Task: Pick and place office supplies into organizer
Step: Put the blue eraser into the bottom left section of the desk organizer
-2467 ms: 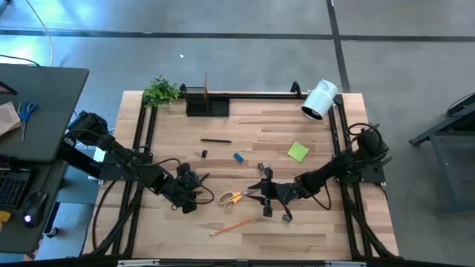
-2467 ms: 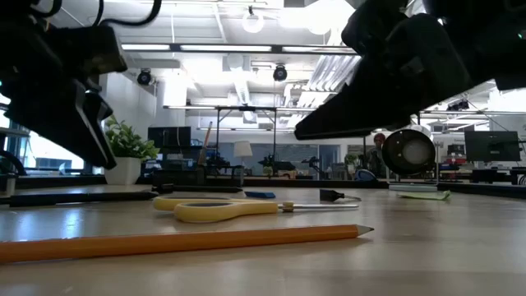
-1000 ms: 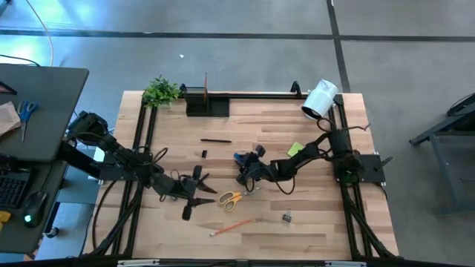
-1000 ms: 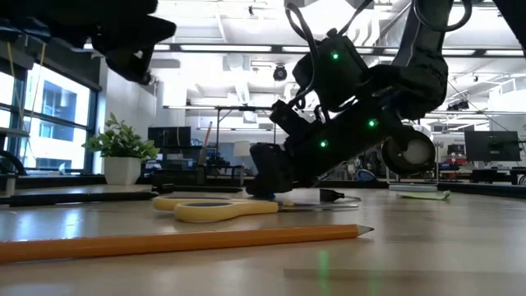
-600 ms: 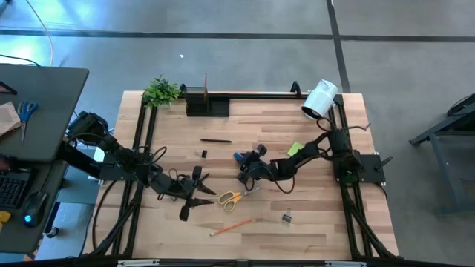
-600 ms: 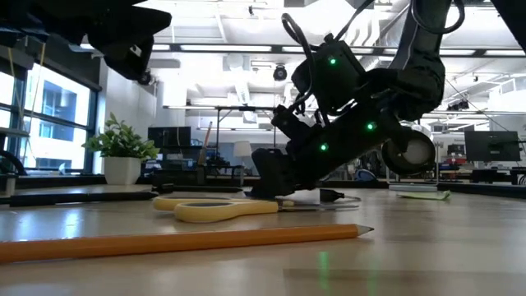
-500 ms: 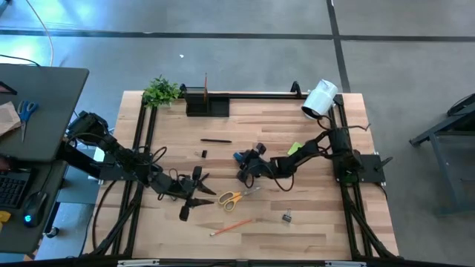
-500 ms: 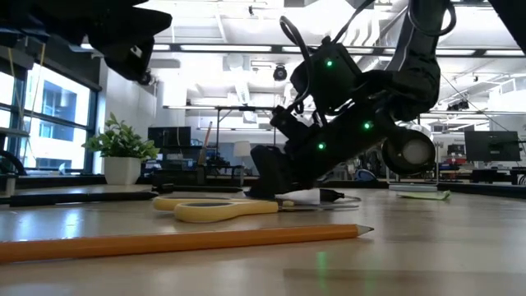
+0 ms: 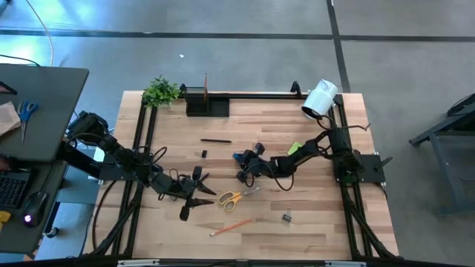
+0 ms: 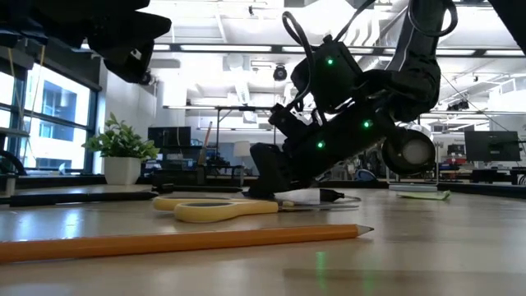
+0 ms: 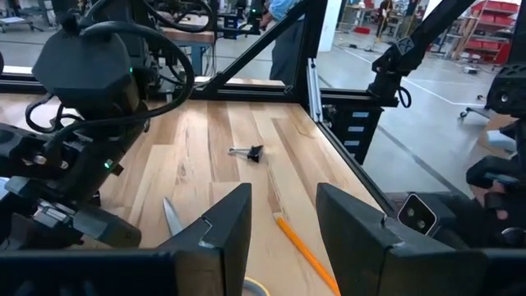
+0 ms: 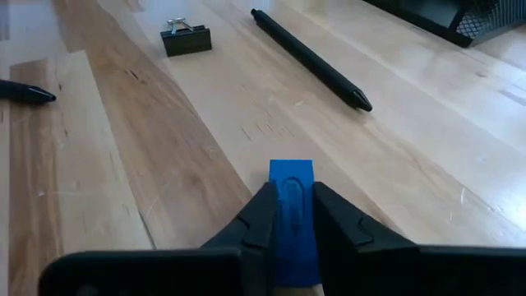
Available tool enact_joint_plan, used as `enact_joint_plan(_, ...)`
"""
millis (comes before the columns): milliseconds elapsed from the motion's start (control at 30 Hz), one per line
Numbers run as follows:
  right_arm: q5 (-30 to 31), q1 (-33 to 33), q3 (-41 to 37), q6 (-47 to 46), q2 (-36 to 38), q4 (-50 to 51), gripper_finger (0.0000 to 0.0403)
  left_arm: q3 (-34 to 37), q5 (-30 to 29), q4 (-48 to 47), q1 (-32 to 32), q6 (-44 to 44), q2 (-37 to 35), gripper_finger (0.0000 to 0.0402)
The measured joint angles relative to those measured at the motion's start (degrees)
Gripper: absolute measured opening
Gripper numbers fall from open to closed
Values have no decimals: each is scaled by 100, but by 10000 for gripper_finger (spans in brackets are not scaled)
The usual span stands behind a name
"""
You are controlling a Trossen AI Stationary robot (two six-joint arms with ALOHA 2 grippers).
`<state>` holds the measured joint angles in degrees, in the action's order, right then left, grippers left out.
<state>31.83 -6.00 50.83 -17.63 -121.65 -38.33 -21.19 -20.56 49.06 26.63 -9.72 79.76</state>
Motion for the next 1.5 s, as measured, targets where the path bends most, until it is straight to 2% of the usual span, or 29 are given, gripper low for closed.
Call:
enact_joint_plan(133,-133,3,-3,117,162,58,58,0,0,-21,0,-4,1,126)
enact_joint_plan(300,-124,15,-1,468,720,52,91,0,0,-78,0,-2,-7,127)
enact_joint_plan(500,-120,113,2,1113,1438,-12,89,0,1,-136,0,34,-157,127)
enact_joint_plan(567,-301,267,2,1326,1567,-50,82,0,2,-234,0,53,-326,127)
enact_joint_plan(633,-750,486,2,1454,1628,-226,75,0,0,-448,0,49,-618,127)
enact_joint_plan(800,-1853,1048,237,1447,1622,-291,69,-4,0,-810,0,107,-1737,127)
enact_joint_plan(900,-2245,1305,673,1647,1622,177,72,-7,-67,-1020,0,453,-2539,127)
enact_joint_plan(1133,-3076,1828,2250,2181,1152,1511,73,-17,-1079,-1820,-4,1005,-4051,127)
enact_joint_plan(1267,-3568,2159,3128,2221,639,1934,73,-17,-1102,-2443,0,701,-4304,127)
enact_joint_plan(1500,-4121,2533,4823,2320,-525,2731,73,-13,-1099,-2944,0,241,-4031,127)
